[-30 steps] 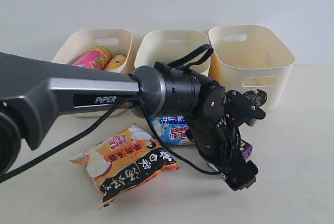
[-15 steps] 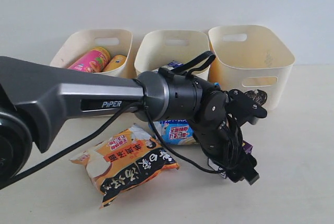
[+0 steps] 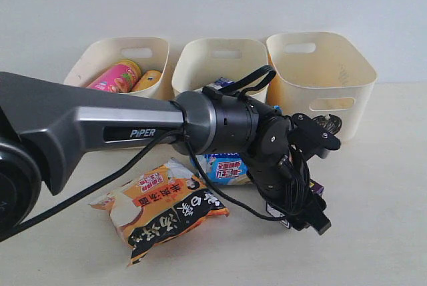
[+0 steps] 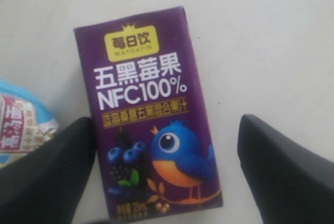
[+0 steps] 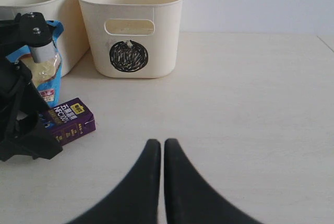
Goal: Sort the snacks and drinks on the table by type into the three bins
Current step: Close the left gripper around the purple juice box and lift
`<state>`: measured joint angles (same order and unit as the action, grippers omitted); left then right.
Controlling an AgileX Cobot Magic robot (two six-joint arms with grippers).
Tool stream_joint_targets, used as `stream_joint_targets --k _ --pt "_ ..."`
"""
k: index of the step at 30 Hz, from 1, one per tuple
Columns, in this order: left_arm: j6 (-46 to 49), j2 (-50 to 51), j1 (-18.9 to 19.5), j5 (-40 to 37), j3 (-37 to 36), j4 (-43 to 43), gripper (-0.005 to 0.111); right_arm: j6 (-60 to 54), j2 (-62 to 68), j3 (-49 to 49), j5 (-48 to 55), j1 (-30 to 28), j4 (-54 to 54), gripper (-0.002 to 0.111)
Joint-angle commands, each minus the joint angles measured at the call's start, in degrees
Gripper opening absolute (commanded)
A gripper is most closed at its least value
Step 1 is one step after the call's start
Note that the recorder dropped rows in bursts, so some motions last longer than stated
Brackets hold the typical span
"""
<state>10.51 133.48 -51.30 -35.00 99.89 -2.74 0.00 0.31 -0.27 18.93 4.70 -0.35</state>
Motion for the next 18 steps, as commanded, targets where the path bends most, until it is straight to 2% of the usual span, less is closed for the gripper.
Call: stream_joint_targets --k 1,5,8,10,14,18 --pt "-2.8 -0.1 -0.3 0.7 0.4 2.4 0.069 0.0 -0.3 0.3 -0.5 -0.1 -0.1 0.0" --pt "-3.5 0.3 -0.3 0.7 0.4 2.7 0.065 0.0 -0.3 0.3 -0.5 -0.1 -0.1 0.0" --pt "-3.6 1.2 -0.3 0.7 0.4 2.7 0.054 0.0 -0.3 0.3 -0.5 -0.1 -0.1 0.0" --pt "-3.6 1.2 -0.3 0.7 0.4 2.7 0.04 0.0 -0.3 0.3 -0.5 -0.1 -0.1 0.0" --pt "-2.5 1.1 -0.3 0.4 1.0 2.7 0.005 0.0 -0.3 0.3 -0.5 -0.1 -0.1 0.0" --pt "-2.4 0.5 -0.3 -0.8 1.9 2.4 0.004 0.0 -0.3 0.3 -0.5 -0.1 -0.1 0.0"
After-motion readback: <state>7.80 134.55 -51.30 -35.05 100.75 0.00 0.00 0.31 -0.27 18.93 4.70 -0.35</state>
